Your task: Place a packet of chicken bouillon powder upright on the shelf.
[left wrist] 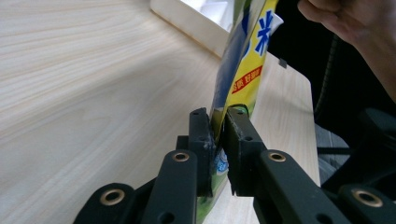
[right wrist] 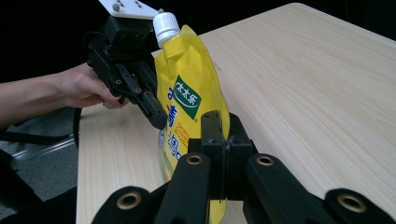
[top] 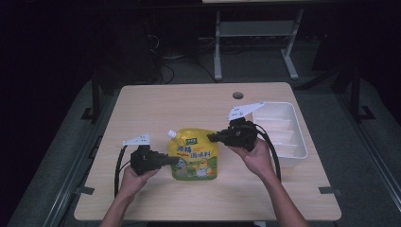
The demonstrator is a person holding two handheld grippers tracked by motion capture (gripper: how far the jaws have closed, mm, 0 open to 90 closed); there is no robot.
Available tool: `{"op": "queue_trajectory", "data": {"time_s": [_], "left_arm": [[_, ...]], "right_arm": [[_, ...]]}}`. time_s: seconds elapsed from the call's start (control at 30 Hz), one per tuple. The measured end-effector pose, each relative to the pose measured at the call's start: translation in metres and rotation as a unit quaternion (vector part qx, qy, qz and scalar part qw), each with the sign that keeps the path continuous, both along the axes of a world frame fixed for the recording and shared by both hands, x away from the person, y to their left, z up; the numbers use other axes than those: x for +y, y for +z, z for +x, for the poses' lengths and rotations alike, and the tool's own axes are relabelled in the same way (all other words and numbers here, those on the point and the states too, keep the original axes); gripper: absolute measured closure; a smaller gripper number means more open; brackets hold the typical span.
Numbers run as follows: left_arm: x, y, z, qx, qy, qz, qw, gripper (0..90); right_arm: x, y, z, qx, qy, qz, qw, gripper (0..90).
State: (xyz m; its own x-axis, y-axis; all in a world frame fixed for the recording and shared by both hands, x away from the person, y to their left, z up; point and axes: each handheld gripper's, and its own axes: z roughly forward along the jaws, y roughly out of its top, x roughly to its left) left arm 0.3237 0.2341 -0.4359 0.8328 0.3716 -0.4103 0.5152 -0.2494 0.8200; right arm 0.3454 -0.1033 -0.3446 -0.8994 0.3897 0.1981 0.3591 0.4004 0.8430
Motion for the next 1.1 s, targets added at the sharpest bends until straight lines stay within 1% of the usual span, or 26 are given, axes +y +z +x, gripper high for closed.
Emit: {"op": "queue_trajectory", "data": {"time_s": [0.1, 0.17, 0.2, 0.27, 0.3, 0.33, 0.37, 0.4, 0.43, 0.5, 0.6, 0.67, 0.7, 0.77, 0.83, 0.93, 1.0, 1.07, 1.1], "left_arm": [[-0.001, 0.0, -0.001, -0.004, -0.006, 0.003, 1.0, 82.7], [-0.001, 0.0, -0.002, -0.005, -0.007, 0.003, 1.0, 83.5], [-0.002, 0.001, -0.003, -0.011, -0.008, 0.007, 0.9999, 83.9], [-0.003, 0.001, -0.003, -0.012, -0.009, 0.007, 0.9999, 84.2], [-0.003, 0.001, -0.004, -0.016, -0.013, 0.009, 0.9997, 84.4], [-0.003, 0.001, -0.004, -0.016, -0.013, 0.009, 0.9997, 84.5], [-0.004, 0.002, -0.005, -0.022, -0.017, 0.01, 0.9996, 84.7], [-0.004, 0.002, -0.005, -0.022, -0.017, 0.01, 0.9996, 84.7], [-0.004, 0.003, -0.007, -0.027, -0.018, 0.012, 0.9994, 84.8], [-0.005, 0.003, -0.007, -0.027, -0.016, 0.014, 0.9994, 84.7], [-0.005, 0.004, -0.008, -0.029, -0.019, 0.017, 0.9993, 84.9], [-0.005, 0.004, -0.009, -0.03, -0.02, 0.019, 0.9991, 85.0], [-0.005, 0.004, -0.009, -0.032, -0.021, 0.02, 0.999, 85.5], [-0.005, 0.005, -0.011, -0.036, -0.023, 0.022, 0.9989, 85.6], [-0.005, 0.005, -0.011, -0.038, -0.024, 0.022, 0.9987, 85.7], [-0.006, 0.006, -0.011, -0.036, -0.025, 0.021, 0.9988, 85.7], [-0.007, 0.006, -0.012, -0.038, -0.025, 0.023, 0.9987, 85.7], [-0.007, 0.006, -0.012, -0.039, -0.025, 0.024, 0.9987, 85.8], [-0.007, 0.006, -0.012, -0.039, -0.025, 0.024, 0.9986, 85.8]], "right_arm": [[-0.002, -0.001, 0.002, 0.01, 0.018, 0.007, 0.9998, 88.6], [-0.003, -0.002, 0.003, 0.014, 0.021, 0.01, 0.9996, 88.4], [-0.004, -0.004, 0.004, 0.018, 0.026, 0.014, 0.9994, 86.8], [-0.005, -0.004, 0.005, 0.022, 0.028, 0.017, 0.9992, 85.9], [-0.006, -0.006, 0.007, 0.029, 0.037, 0.023, 0.9986, 84.2], [-0.005, -0.007, 0.008, 0.034, 0.042, 0.022, 0.9983, 83.0], [-0.004, -0.008, 0.009, 0.035, 0.047, 0.019, 0.9981, 81.3], [-0.004, -0.008, 0.009, 0.035, 0.047, 0.019, 0.9981, 81.3], [-0.002, -0.01, 0.01, 0.041, 0.052, 0.013, 0.9977, 80.0], [-0.002, -0.011, 0.011, 0.045, 0.054, 0.013, 0.9974, 78.4], [0.001, -0.012, 0.012, 0.045, 0.06, 0.015, 0.9971, 76.5], [0.002, -0.011, 0.011, 0.042, 0.062, 0.012, 0.9971, 75.1], [0.005, -0.01, 0.011, 0.04, 0.071, 0.007, 0.9967, 74.2], [0.007, -0.009, 0.01, 0.038, 0.074, 0.003, 0.9965, 72.8], [0.008, -0.009, 0.011, 0.04, 0.081, 0.002, 0.9959, 72.4], [0.011, -0.008, 0.011, 0.04, 0.085, -0.004, 0.9956, 76.4], [0.013, -0.008, 0.01, 0.032, 0.084, -0.012, 0.9959, 77.3], [0.015, -0.009, 0.01, 0.034, 0.084, -0.013, 0.9958, 78.5], [0.015, -0.009, 0.01, 0.033, 0.084, -0.013, 0.9958, 80.7]]}}
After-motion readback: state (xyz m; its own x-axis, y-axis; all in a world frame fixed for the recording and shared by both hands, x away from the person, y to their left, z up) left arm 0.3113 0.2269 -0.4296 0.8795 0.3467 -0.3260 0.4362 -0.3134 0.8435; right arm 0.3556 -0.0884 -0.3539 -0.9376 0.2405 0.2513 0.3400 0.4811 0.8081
